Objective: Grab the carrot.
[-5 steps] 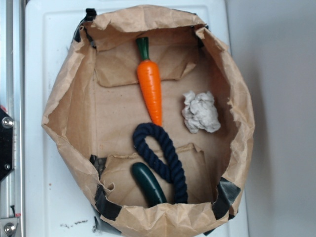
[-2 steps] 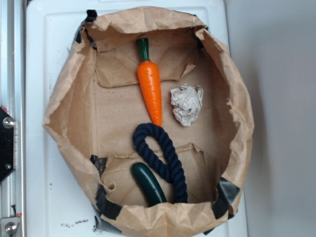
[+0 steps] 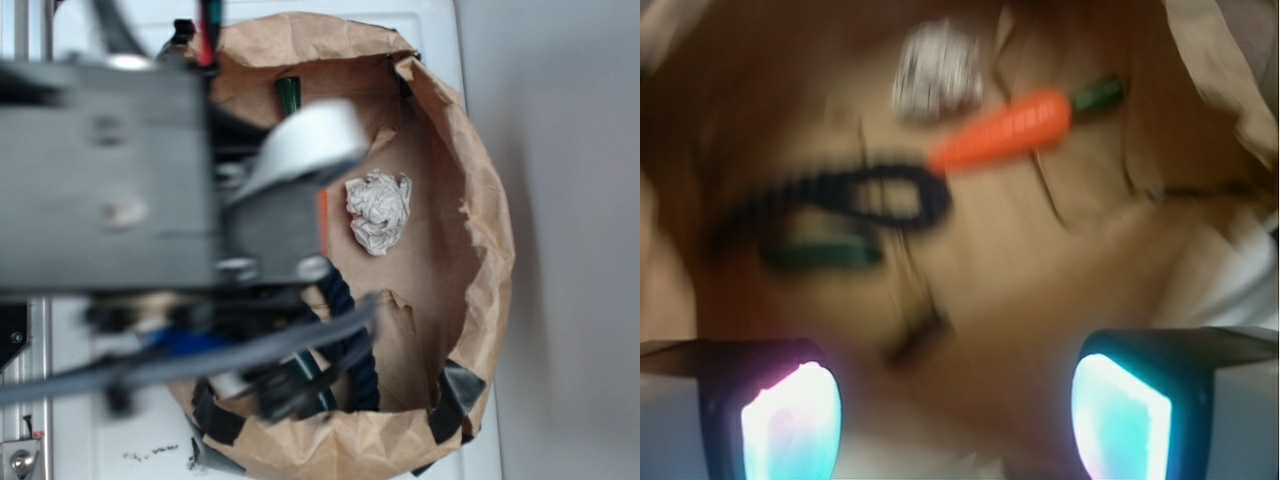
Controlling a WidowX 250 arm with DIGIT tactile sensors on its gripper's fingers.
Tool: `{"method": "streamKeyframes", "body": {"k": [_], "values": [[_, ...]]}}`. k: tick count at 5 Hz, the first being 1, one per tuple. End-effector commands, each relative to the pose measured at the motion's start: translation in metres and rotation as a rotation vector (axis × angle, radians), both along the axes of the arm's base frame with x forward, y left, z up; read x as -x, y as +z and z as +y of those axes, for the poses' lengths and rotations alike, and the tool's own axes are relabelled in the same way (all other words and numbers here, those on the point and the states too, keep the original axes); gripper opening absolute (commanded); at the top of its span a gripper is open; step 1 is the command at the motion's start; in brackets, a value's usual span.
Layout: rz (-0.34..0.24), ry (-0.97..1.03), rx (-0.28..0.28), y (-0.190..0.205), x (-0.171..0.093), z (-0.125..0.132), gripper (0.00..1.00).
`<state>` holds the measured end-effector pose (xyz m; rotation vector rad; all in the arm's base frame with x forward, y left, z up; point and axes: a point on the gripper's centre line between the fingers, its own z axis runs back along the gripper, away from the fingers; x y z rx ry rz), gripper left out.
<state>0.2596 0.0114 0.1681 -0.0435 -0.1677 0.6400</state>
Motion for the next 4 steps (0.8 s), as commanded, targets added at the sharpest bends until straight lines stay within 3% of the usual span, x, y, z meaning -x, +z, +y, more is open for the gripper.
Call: {"method": "streamKeyframes", "body": {"k": [1,3,4], "values": [[-0.034,0.498,0.022,-0.030,-0.023,0.058,1.00],[-0.008,0.592,-0.042,-0.058,-0.021,0.078,1.00],[-0.008,0.592,-0.042,-0.058,-0.021,0.078,1.00]]}}
